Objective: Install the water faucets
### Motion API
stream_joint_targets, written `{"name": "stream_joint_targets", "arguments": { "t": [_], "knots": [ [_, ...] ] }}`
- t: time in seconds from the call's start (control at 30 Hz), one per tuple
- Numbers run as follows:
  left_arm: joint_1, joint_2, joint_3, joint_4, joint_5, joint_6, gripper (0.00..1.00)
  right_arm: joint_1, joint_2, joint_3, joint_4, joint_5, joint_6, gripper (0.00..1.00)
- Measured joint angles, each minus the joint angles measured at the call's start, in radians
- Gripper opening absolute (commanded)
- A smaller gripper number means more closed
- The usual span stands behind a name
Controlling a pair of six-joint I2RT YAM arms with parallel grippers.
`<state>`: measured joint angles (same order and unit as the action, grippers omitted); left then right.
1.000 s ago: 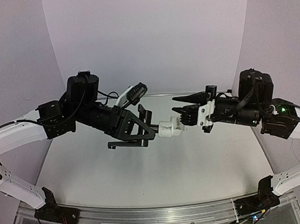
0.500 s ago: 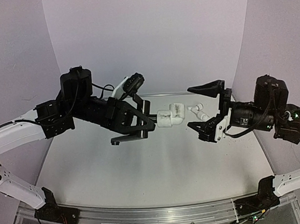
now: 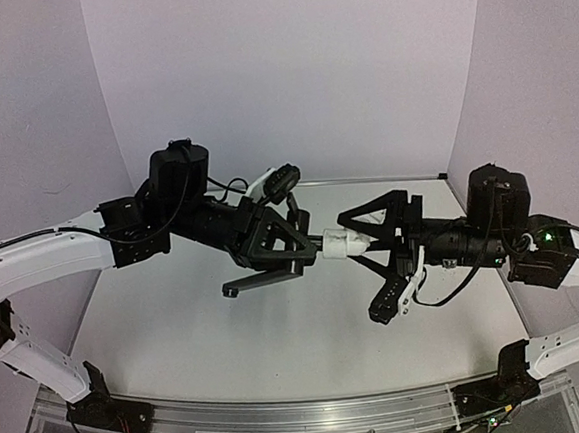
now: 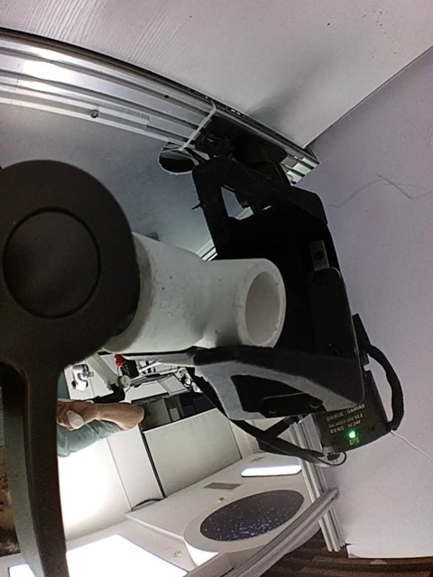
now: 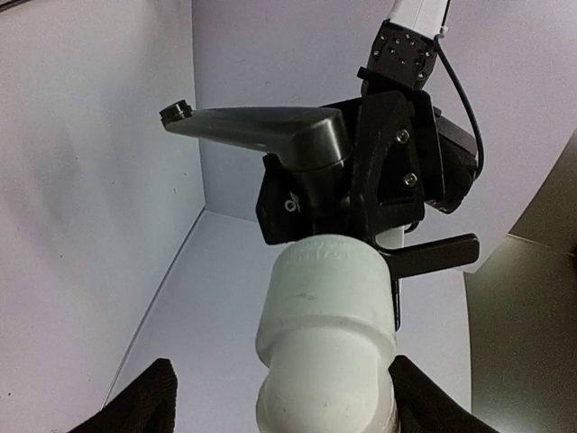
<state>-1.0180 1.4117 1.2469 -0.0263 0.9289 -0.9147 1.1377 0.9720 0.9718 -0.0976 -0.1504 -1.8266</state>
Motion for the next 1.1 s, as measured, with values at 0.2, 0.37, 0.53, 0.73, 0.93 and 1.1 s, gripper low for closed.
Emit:
{"name": "stream_joint_targets", "arguments": {
  "t": [0.2,0.37,0.53,0.73,0.93,1.1],
  "knots": [
    [-0.002,0.002,0.0,0.001,0.004,-0.02,0.0,0.018,0.001,-0.007,0.047,0.005,-0.077,0.43],
    [-0.002,0.002,0.0,0.0,0.002,-0.022,0.0,0.022,0.005,-0.007,0.066,0.015,-0.078,0.3],
    [-0.002,0.002,0.0,-0.008,0.009,-0.028,0.0,0.028,0.007,-0.007,0.064,0.022,-0.047,0.19],
    [-0.002,-0.006,0.0,-0.046,0.002,-0.007,0.0,0.031,0.028,0.033,-0.006,0.014,0.074,0.11],
    [-0.003,-0.035,-0.005,-0.055,0.003,0.002,0.0,0.036,0.057,0.093,-0.059,-0.024,0.178,0.13],
    [-0.008,-0.042,-0.006,-0.092,-0.013,0.023,0.0,0.037,0.061,0.097,-0.076,-0.034,0.207,0.73]
  ]
}}
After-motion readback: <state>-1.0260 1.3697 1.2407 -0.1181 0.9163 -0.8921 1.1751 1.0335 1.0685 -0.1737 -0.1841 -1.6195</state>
